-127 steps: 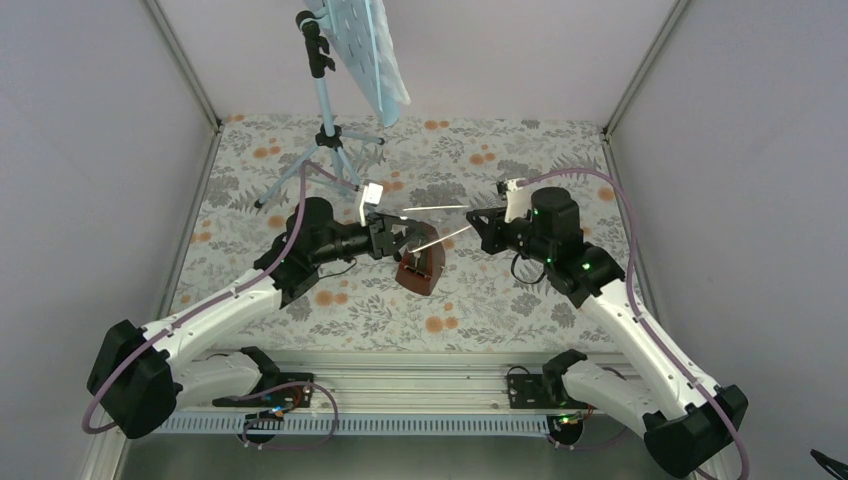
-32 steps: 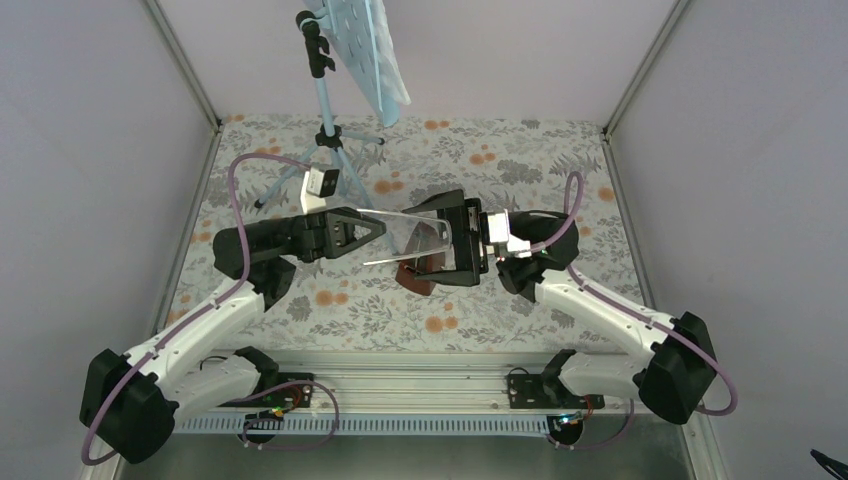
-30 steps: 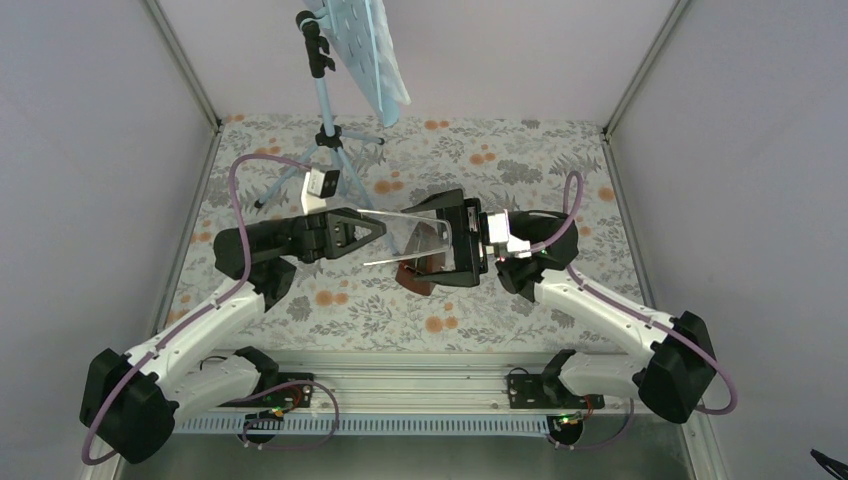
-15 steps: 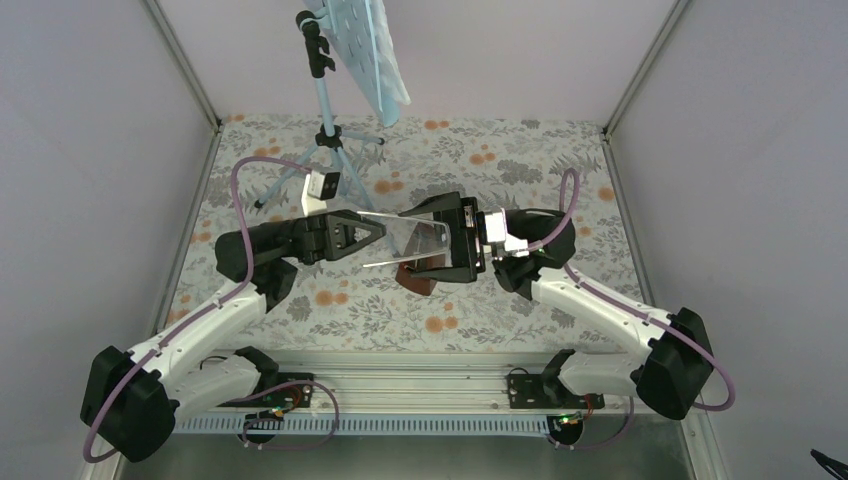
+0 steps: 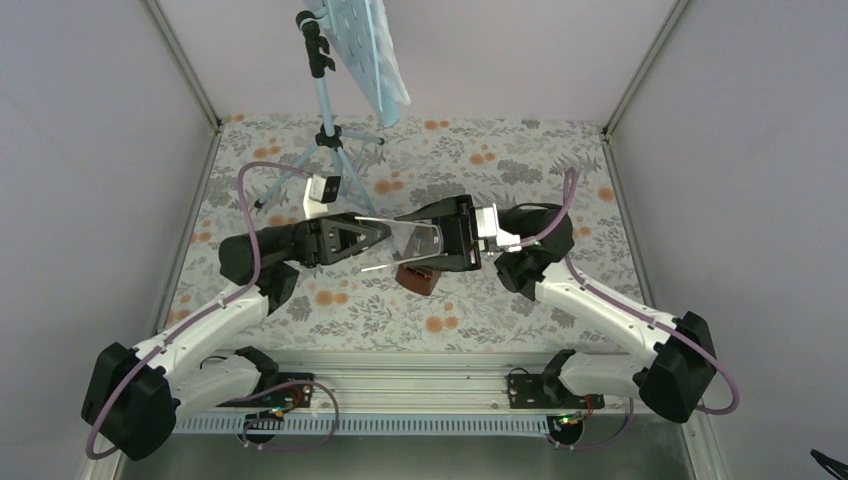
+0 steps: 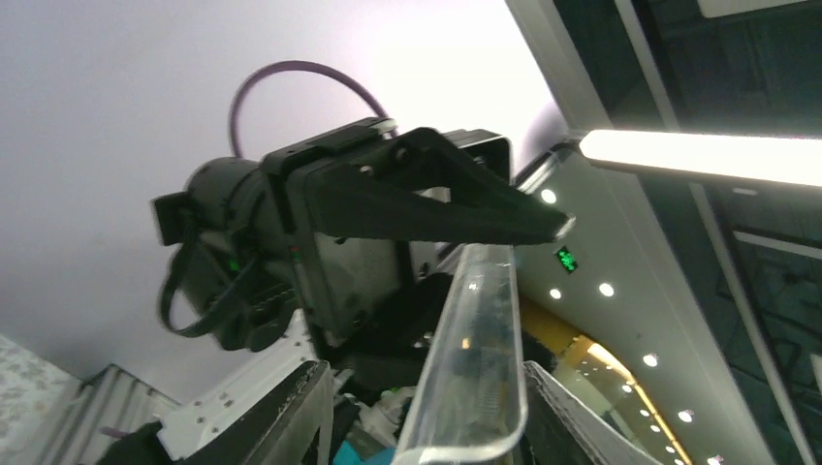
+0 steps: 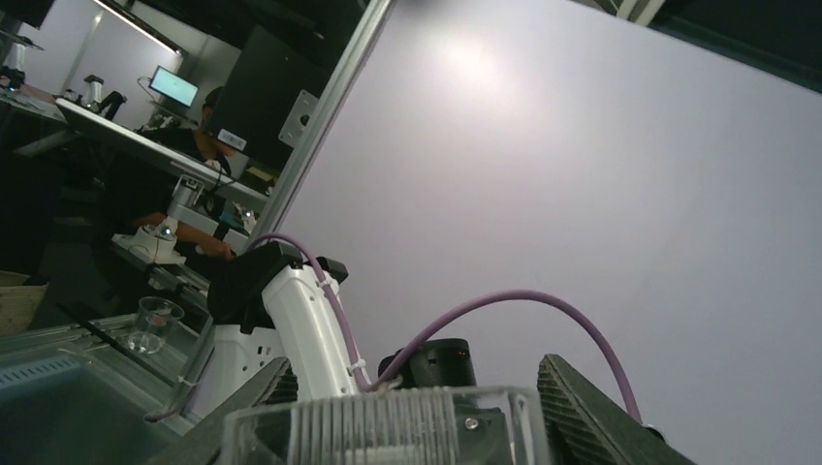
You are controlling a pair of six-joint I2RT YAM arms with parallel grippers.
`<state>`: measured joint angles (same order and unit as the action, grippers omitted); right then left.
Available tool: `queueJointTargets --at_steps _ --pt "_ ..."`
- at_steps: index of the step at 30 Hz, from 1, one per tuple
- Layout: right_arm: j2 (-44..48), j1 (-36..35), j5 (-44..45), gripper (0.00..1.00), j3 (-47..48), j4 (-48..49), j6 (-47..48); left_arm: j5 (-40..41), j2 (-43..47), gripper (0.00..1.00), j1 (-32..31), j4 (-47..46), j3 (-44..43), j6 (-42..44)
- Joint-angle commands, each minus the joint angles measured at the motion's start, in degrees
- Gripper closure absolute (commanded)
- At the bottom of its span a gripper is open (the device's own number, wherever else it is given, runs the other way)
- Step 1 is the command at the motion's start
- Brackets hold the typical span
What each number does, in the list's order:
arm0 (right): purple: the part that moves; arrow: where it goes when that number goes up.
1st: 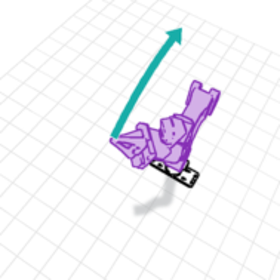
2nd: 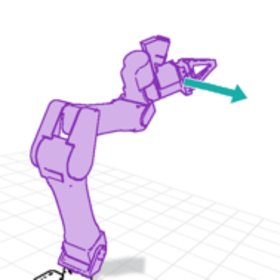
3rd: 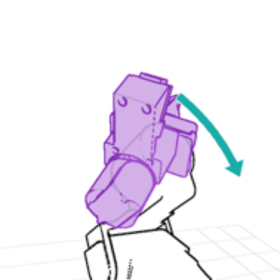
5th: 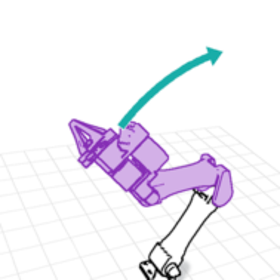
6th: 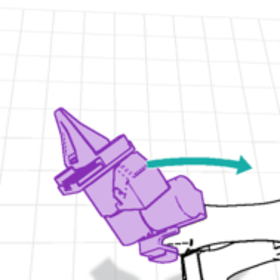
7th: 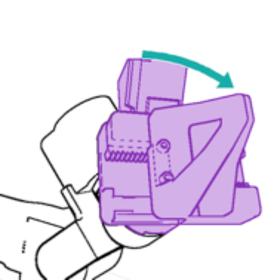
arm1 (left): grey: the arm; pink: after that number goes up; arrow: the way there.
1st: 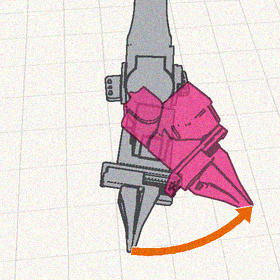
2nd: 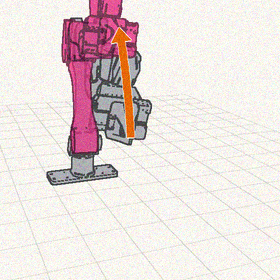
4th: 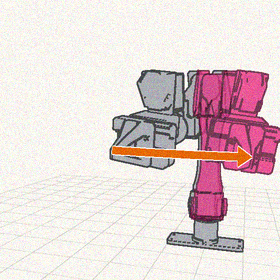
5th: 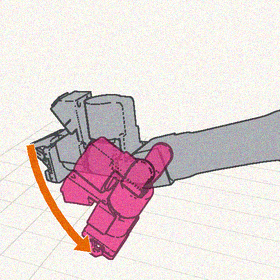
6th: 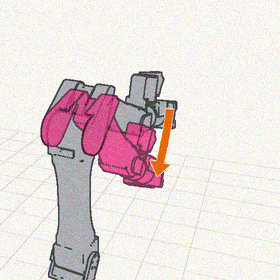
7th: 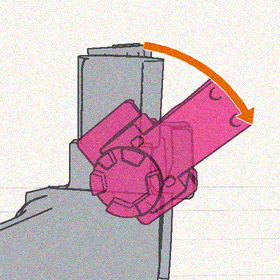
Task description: Pack up the instrument practice props
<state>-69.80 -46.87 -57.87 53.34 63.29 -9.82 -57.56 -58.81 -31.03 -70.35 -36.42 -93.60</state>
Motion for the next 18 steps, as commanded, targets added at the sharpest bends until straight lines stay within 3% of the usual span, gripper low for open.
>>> queueJointTargets --at_steps 1,4,8,14,18 --pt "3.94 -0.48 3.68 0.55 0.50 -12.01 6.48 1.72 -1.39 0.44 0.23 -4.04 2.84 0.62" --pt "7.98 -0.49 8.79 0.55 -0.81 -22.33 10.83 1.73 -2.22 0.20 0.63 -3.32 5.11 2.68" --pt "15.28 -0.48 18.28 0.55 -2.18 -37.95 14.89 0.69 -2.55 0.03 1.37 8.82 6.00 16.06" --pt "25.23 -0.48 34.32 0.54 -4.97 -59.01 14.81 4.99 -4.06 0.00 1.77 32.28 4.07 41.49" --pt "31.05 -0.43 43.63 0.53 -7.10 -67.15 11.26 14.49 -4.66 0.01 -0.04 48.12 0.71 58.72"
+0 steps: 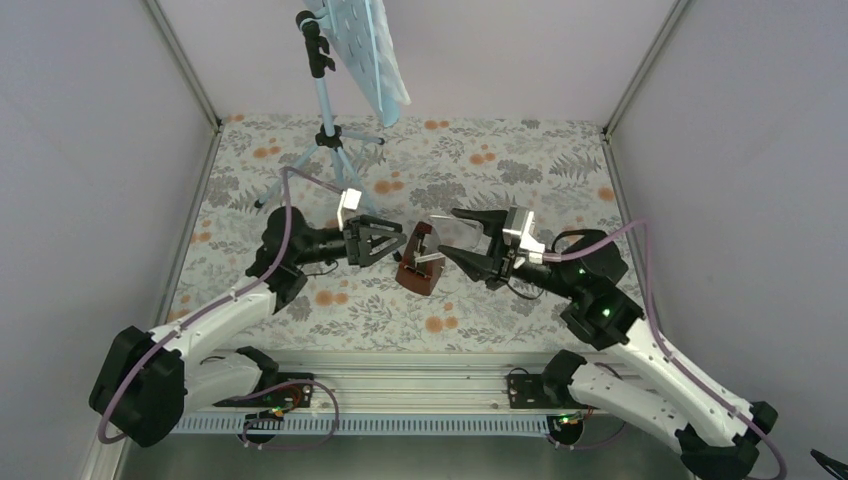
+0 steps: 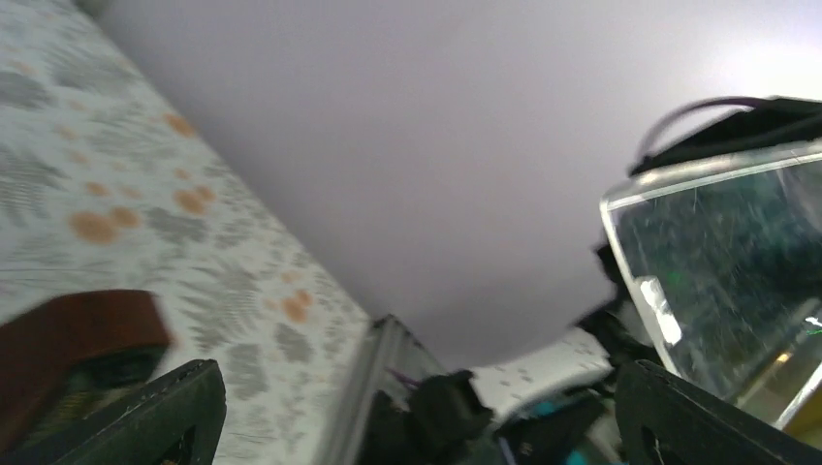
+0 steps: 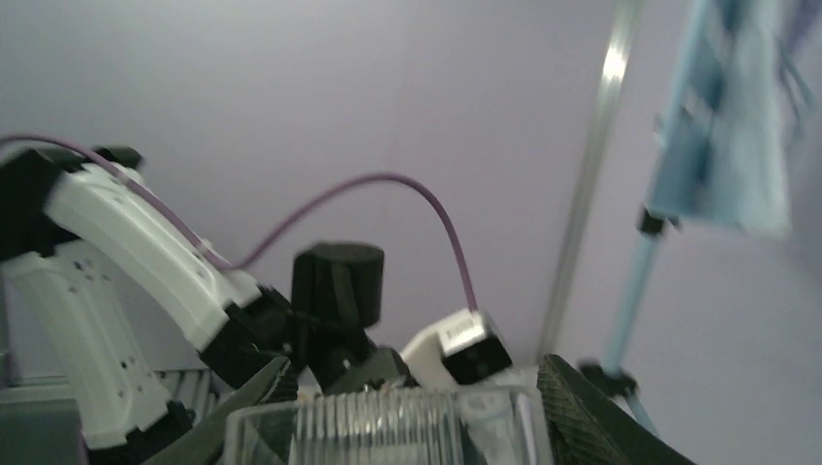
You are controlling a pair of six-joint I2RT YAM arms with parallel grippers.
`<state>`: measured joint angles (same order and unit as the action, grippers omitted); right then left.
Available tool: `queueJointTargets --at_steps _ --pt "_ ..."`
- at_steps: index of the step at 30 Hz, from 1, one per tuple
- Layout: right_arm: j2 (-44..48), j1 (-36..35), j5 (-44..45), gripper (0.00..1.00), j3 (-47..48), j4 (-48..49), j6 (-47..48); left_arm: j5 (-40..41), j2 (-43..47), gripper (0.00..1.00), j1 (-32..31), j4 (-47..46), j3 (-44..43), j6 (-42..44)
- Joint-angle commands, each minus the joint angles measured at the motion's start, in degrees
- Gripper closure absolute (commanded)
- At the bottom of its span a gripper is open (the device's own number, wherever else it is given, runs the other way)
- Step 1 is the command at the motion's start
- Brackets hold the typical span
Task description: Pack up the instrument practice props
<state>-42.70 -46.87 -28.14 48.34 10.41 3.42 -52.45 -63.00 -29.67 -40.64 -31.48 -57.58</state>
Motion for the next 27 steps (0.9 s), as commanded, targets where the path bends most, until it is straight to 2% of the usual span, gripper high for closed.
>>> queueJointTargets --at_steps 1,4,10,16,24,27 --pt "4.81 -0.45 16.67 0.52 -2.30 -16.31 -3.20 13.73 -0.85 0.01 -3.12 24.50 -5.56 27.50" --pt "6.06 -0.46 22.66 0.53 -2.47 -21.21 -6.87 27.07 -4.29 0.01 -9.12 33.55 -9.26 37.21" --pt "6.51 -0.48 33.56 0.54 -5.90 -25.47 -13.13 37.18 -10.86 0.02 -13.42 35.32 -11.98 41.10" --pt "4.83 -0.46 37.11 0.53 -7.42 -26.63 -16.24 42.89 -15.61 0.02 -15.47 37.54 -15.08 43.12" --pt "2.73 -0.43 41.23 0.53 -7.51 -28.27 -17.99 44.79 -19.32 0.02 -17.71 34.14 -16.57 42.65" --pt "2.54 -0.49 42.12 0.53 -7.73 -28.77 -18.58 48.25 -21.23 0.07 -18.98 34.13 -18.17 42.35"
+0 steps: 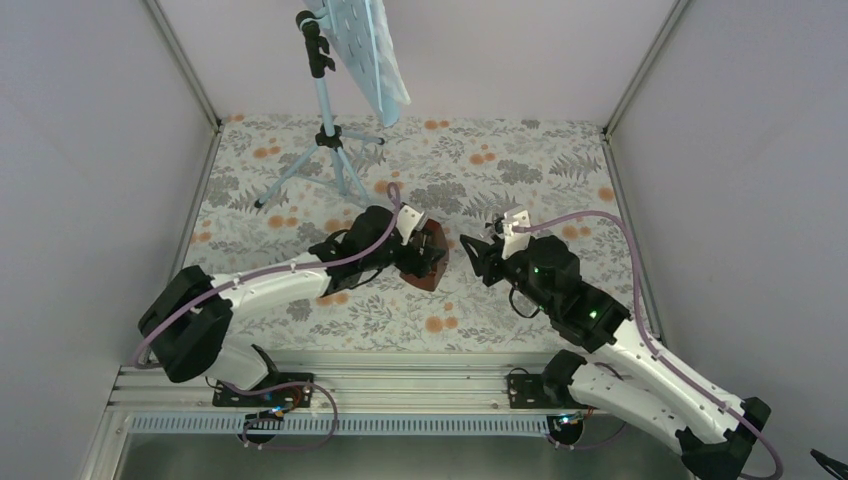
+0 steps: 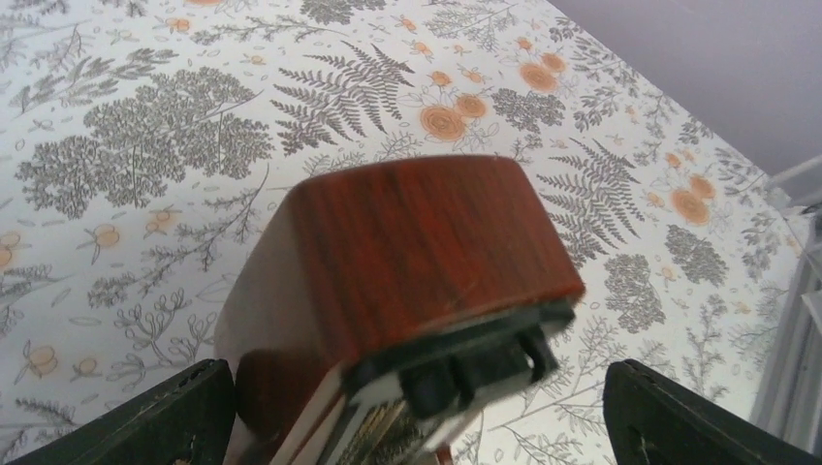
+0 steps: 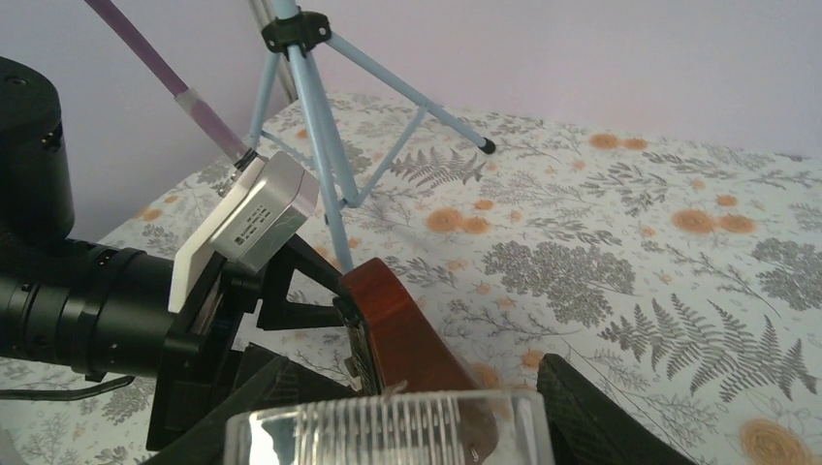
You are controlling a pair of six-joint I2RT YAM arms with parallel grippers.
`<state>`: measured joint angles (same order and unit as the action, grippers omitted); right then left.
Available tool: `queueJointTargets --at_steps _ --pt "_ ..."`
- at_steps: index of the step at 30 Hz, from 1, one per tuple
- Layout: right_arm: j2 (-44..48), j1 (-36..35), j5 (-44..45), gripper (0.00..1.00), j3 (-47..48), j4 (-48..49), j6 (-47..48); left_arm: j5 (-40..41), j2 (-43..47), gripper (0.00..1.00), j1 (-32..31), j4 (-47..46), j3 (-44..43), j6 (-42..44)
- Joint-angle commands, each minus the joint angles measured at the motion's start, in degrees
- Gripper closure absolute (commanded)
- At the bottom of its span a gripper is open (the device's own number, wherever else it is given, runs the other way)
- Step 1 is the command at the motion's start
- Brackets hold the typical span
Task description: Pack up the instrument practice props
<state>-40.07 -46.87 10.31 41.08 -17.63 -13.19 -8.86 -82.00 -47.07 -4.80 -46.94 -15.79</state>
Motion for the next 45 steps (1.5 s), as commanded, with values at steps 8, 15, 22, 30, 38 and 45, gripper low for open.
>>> queueJointTargets --at_steps 8,15,22,30,38,45 --pt "-0.82 -0.42 5.10 0.51 -1.22 -0.63 -2.71 18.11 -6.67 0.31 -4.74 2.21 -6.60 -6.08" --pt "-2.82 -0.46 6.83 0.51 -1.00 -2.50 -3.53 31.21 -8.81 0.34 -7.42 9.10 -9.79 -18.65" --pt "-3.17 -0.43 6.59 0.50 -1.97 -1.80 -3.78 35.40 -15.72 0.19 -12.11 16.34 -17.65 -26.65" --pt "-3.16 -0.48 5.69 0.50 -1.71 -0.65 -3.10 29.12 -9.96 0.00 -12.26 14.59 -13.77 -24.85" --pt "-3.34 -0.44 5.65 0.50 -1.14 -0.75 -2.55 15.42 2.88 0.00 -10.37 3.92 2.13 -16.16" --pt "-3.47 -0.46 6.82 0.49 -0.16 -1.31 -2.56 -8.20 0.45 0.00 0.63 -15.87 12.34 -8.31"
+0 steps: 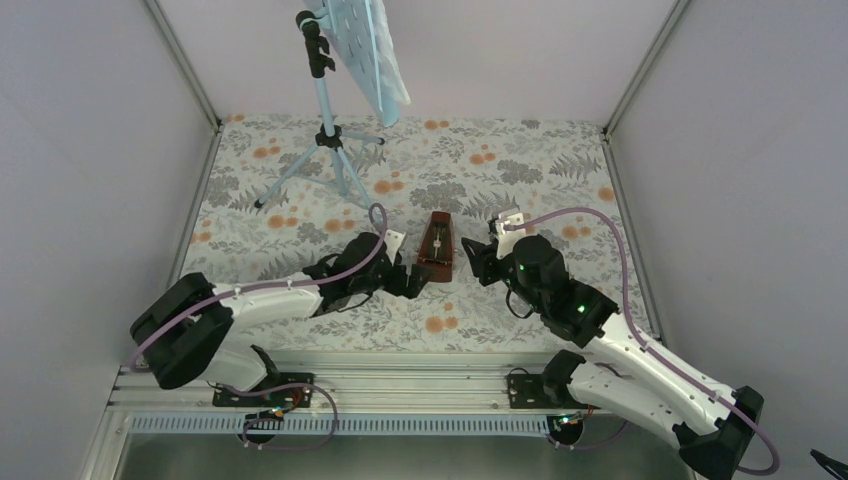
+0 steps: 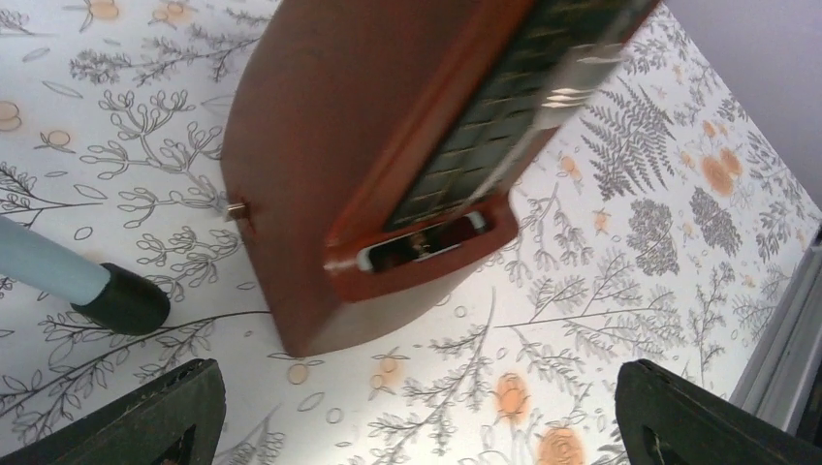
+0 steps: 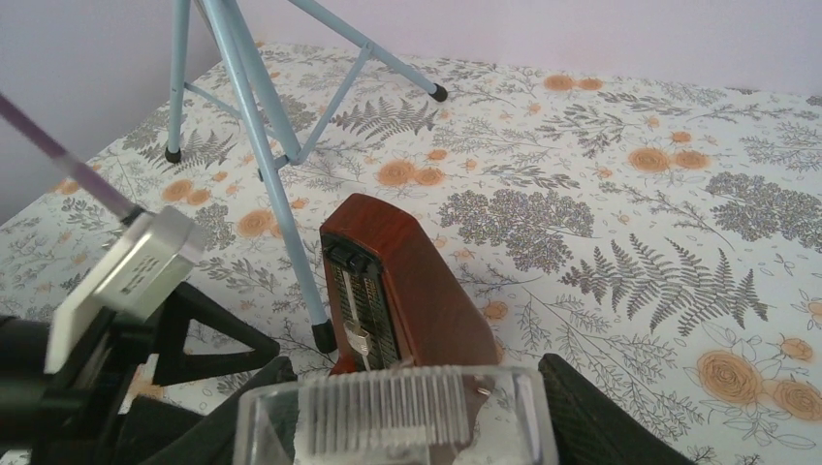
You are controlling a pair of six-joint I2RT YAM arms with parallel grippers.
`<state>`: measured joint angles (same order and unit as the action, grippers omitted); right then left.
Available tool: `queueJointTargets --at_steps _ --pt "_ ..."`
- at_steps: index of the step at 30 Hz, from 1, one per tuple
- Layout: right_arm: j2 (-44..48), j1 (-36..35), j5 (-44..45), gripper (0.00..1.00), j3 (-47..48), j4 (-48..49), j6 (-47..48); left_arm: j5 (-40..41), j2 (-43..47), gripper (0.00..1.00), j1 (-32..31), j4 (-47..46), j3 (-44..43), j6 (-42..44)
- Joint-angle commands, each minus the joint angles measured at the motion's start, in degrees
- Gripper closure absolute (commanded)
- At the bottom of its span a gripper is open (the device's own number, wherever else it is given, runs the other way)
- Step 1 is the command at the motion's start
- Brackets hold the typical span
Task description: Pack up the instrument practice props
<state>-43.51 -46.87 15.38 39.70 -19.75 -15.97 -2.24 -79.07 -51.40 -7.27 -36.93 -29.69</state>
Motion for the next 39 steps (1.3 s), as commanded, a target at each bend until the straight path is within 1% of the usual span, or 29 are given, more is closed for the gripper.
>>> queueJointTargets --at_steps 1,4,9,11,14,18,22,24,26,29,32,33,36,39 --pt "-0.27 -0.46 1.54 0.49 1.17 0.89 0.17 -16.74 -3.59 0.00 6.12 -14.97 2.71 6.07" --pt "-1.20 -0.42 1.10 0.49 0.89 1.03 0.07 -19.32 -6.93 0.00 7.09 -17.21 2.48 8.81" --pt "-2.46 -0.48 1.44 0.49 0.03 0.69 -0.51 -20.09 -12.59 0.02 7.18 -16.42 -1.59 12.85" --pt "-2.99 -0.42 1.66 0.49 0.11 0.28 -0.31 -19.09 -14.73 0.02 7.19 -14.60 -3.79 14.19" --pt "-4.25 -0.43 2.42 0.49 0.29 0.11 -0.01 -20.35 -16.70 0.04 7.10 -13.35 -5.70 15.27" --pt "-6.40 -0.43 2.85 0.49 0.98 0.15 0.02 -24.27 -17.42 0.05 6.30 -18.04 -4.48 12.87" --pt "-5.81 -0.43 5.07 0.50 0.49 1.25 -1.62 -25.94 -17.24 0.05 4.08 -23.21 -2.45 9.32" --pt "-5.21 -0.45 5.52 0.49 -0.20 2.34 -2.48 -26.90 -14.38 0.05 4.42 -26.97 0.71 6.68" --pt "-4.95 -0.44 5.76 0.50 -1.23 3.40 -3.47 -26.65 -9.72 0.04 5.69 -27.32 2.75 5.11" --pt "-4.18 -0.73 5.82 0.50 -3.10 6.19 -4.62 -24.54 0.06 0.02 8.65 -20.67 3.36 5.21" --pt "-3.00 -1.17 5.27 0.50 -5.58 10.38 -4.86 -19.85 8.77 0.00 11.64 -5.63 -1.22 8.61" --pt "-2.91 -1.39 5.27 0.50 -6.31 11.44 -4.94 -18.15 10.72 0.00 12.89 1.66 -3.79 10.23" --pt "-3.85 -2.05 5.58 0.50 -8.00 14.81 -5.04 -16.91 14.15 0.00 18.52 13.22 -11.44 15.10" --pt "-5.68 -3.86 8.39 0.50 -9.12 18.24 -6.07 -17.73 15.25 0.00 23.83 19.68 -18.39 19.43"
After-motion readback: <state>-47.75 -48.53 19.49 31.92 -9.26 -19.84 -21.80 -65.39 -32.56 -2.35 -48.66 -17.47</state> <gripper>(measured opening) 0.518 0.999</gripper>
